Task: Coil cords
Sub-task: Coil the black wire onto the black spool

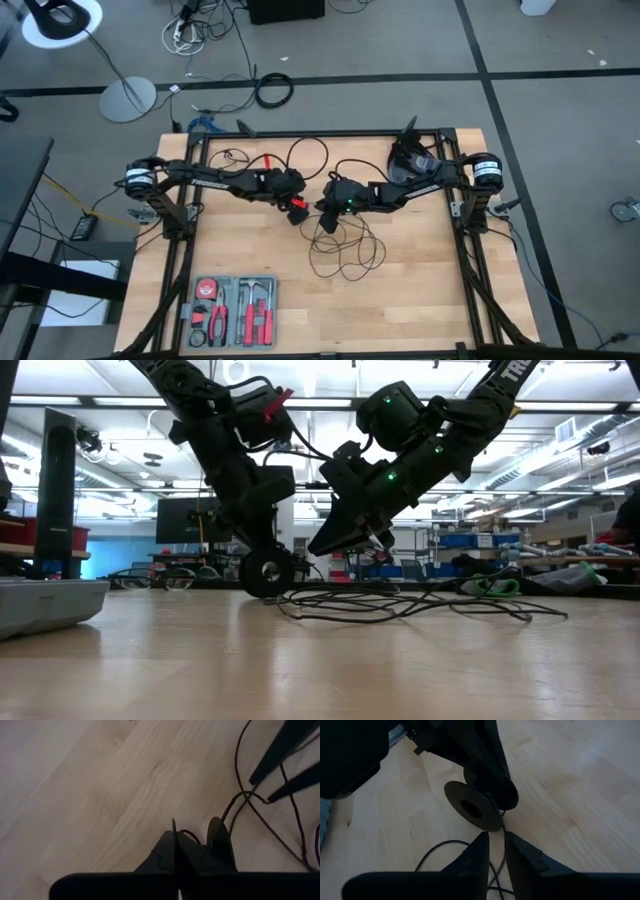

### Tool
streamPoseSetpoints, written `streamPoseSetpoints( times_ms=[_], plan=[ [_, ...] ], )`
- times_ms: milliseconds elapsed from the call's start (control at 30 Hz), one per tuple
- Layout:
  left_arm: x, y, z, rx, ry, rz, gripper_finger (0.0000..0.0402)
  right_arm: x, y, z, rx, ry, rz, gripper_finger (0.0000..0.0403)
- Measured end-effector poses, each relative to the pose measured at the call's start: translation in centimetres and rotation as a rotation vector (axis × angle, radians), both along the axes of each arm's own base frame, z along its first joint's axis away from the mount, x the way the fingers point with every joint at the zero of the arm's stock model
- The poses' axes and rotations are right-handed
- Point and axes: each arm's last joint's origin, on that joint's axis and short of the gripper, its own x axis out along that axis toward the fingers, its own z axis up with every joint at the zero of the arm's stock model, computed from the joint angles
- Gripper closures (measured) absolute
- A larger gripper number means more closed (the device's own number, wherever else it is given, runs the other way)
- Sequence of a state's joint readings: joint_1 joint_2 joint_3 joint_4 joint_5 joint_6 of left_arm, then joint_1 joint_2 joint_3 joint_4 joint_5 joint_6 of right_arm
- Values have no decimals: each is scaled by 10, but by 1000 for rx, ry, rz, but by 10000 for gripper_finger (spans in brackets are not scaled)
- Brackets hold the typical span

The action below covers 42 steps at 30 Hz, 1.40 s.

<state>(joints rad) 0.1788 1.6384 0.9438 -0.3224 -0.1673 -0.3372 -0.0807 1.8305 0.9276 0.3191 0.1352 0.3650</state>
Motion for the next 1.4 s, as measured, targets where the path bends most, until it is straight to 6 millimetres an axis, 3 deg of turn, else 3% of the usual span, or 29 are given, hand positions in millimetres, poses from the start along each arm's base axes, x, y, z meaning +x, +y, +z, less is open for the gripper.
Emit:
streamPoseSetpoints(
  times_ms=[233, 367, 600, 833, 1167, 1400],
  plan=[
    [-6, -4, 16, 108, -14, -14, 401, -1, 0, 3, -10, -2, 6, 349],
    [-10, -9, 22, 179, -63, -35, 401, -3, 0, 17, -28, -40, 15, 357],
    [-43, -14, 0, 157, -274, 19, 401, -5, 6, 23, -43, -40, 37, 370],
    [-65, -18, -5, 127, -413, 72, 401, -3, 14, 25, -63, -58, 45, 373],
    [-67, -18, -3, 131, -420, 68, 401, -1, 23, 17, -84, -37, 33, 306],
    [-67, -18, -3, 131, -420, 68, 401, 1, 22, -1, -63, 18, 16, 265]
  ],
)
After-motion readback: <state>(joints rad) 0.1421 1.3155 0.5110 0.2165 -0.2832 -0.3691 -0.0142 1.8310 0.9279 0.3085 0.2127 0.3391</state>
